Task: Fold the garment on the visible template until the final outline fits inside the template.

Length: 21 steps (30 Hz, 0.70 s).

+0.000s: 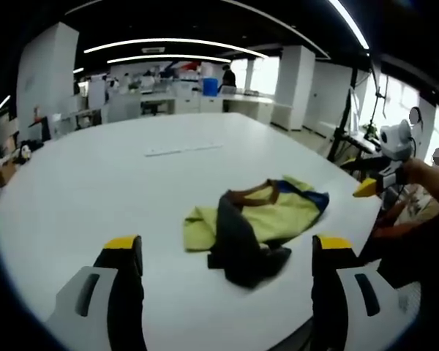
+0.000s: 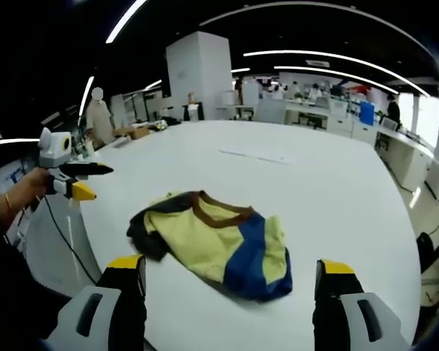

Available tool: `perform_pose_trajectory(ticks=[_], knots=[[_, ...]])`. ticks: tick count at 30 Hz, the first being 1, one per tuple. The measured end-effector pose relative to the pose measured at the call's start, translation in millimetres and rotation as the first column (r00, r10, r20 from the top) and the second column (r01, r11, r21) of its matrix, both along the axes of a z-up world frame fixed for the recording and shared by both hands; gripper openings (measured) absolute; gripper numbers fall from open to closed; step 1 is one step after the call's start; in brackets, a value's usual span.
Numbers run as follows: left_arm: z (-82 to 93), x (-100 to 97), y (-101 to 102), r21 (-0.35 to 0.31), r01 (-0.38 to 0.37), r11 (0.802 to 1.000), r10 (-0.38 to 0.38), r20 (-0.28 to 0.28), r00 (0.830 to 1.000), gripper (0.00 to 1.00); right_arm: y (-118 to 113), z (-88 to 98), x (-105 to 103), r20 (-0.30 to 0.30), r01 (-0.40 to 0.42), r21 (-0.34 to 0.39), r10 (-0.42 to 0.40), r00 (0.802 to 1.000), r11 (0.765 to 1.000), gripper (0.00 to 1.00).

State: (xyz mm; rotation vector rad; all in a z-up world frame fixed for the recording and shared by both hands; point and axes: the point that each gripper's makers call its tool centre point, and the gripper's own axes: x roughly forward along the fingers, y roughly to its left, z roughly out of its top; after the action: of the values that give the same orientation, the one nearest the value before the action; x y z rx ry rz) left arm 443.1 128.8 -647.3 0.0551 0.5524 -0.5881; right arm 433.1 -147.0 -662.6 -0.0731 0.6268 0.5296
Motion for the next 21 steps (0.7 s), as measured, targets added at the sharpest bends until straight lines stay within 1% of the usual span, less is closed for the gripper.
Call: perform_pose_trajectory(ticks=[7,12,19,21], knots=[[-3.1,3.6,-5,0.004,0.013,1.0,-0.013,-0.005,1.0,0.88,2,-3.2,5,0.0,-0.006,-0.001,0.006,1.0,1.0,0.93],[-6.5,8.6,-5,0.012,0.011,1.0,-0.011,-0.003,1.0,0.86,4,-11.9,8,-0.009,-0.015,-0.033,0.014,1.0,0.999,0.89],[-14.5,16.3,0,0.02,-0.007,1.0,0.007,-0.01,1.0,0.77,9,-18.5,13,-0.01,-0.029,-0.059,0.028,1.0,0.998,0.84],[-16.7,18.5,1,0.02,-0.01,1.0,0.01,-0.015,1.0,0.75,11,-20.5,14,-0.009,-0.035,-0.065,0.034,0.999,0.997,0.81]])
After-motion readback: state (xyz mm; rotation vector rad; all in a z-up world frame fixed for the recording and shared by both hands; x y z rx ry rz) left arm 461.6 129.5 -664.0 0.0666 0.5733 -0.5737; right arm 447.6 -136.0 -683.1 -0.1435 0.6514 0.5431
